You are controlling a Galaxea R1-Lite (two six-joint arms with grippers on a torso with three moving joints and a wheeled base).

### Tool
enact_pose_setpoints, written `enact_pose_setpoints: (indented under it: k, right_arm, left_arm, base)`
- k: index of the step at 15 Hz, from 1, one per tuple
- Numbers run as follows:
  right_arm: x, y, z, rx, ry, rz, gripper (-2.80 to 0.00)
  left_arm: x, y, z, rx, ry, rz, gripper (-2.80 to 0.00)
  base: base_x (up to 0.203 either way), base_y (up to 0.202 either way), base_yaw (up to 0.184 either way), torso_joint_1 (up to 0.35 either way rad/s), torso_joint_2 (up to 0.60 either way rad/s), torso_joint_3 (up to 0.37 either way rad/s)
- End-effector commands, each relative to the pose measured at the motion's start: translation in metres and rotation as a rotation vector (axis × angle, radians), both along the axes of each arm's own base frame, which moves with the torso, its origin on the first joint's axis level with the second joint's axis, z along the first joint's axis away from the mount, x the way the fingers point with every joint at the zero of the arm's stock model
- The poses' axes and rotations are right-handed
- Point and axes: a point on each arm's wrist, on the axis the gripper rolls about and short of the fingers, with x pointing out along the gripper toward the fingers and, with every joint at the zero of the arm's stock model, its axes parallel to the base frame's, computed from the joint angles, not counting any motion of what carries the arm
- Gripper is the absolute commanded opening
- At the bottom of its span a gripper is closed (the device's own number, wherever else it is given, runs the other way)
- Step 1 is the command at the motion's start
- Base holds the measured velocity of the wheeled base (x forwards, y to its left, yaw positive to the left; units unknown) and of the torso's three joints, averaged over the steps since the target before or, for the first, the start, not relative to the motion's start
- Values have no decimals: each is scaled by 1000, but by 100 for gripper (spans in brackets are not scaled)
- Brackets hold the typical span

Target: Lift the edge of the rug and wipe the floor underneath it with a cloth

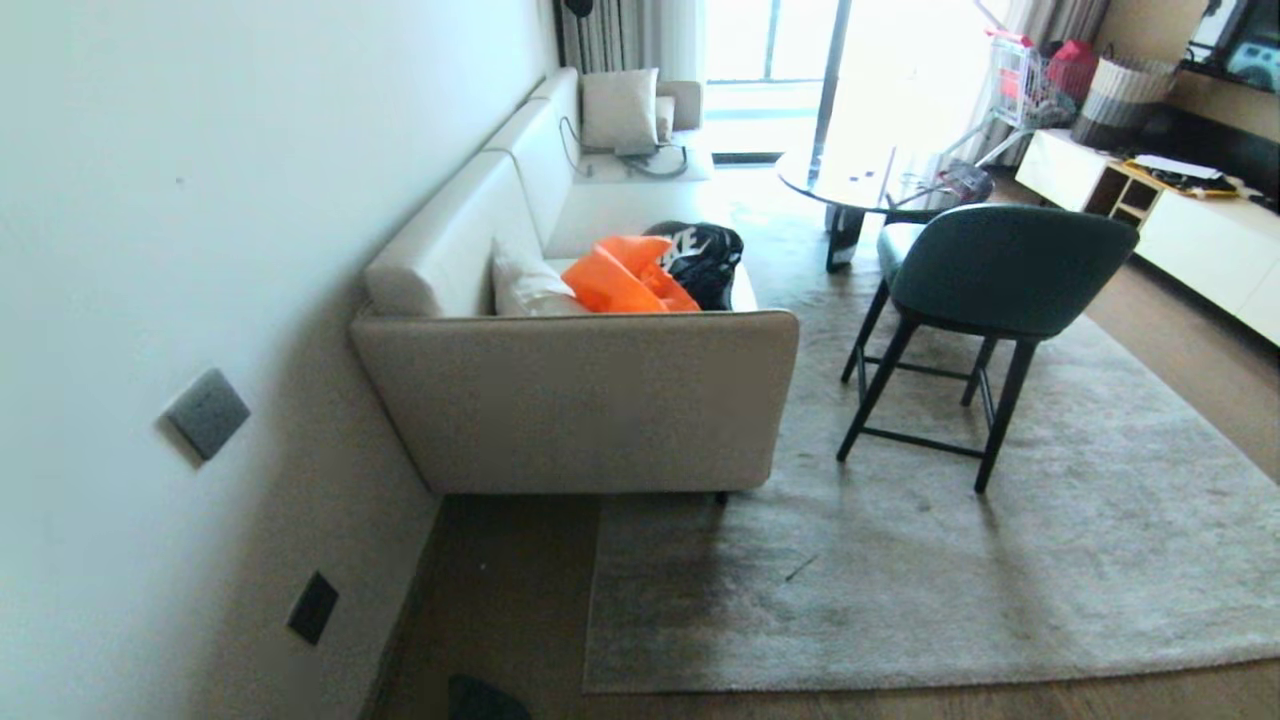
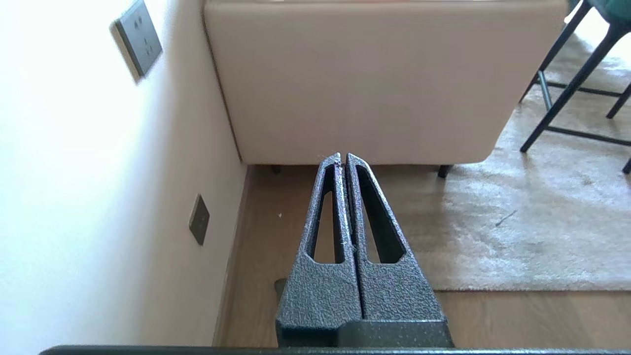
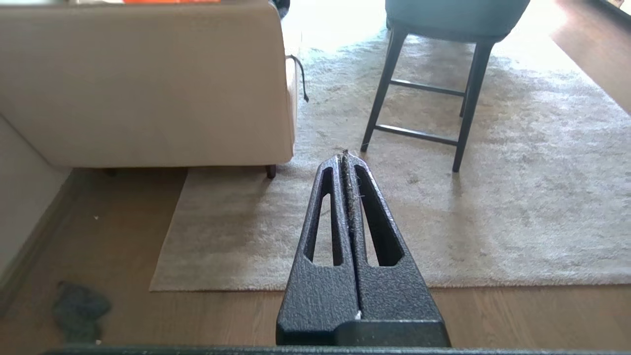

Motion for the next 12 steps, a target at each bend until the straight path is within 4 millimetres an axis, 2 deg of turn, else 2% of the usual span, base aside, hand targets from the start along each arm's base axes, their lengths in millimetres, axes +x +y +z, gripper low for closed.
enact_pose_setpoints:
  k: [1,9,12]
  right_arm:
    - [0,0,0,-2,-1,-1,-280]
    - [0,0,0,-3,-1,-3,-280]
    - [0,0,0,-3,-1,-1,-280]
  left_arm:
    - [0,0,0,-1,0,0,-280]
    - [0,0,0,-1,0,0,-280]
    - [0,0,0,-1,0,0,-280]
  base:
    - [0,0,0,177,-532,-362]
    - [0,0,0,210,-576,-368]
    - [0,0,0,175,-438,-265]
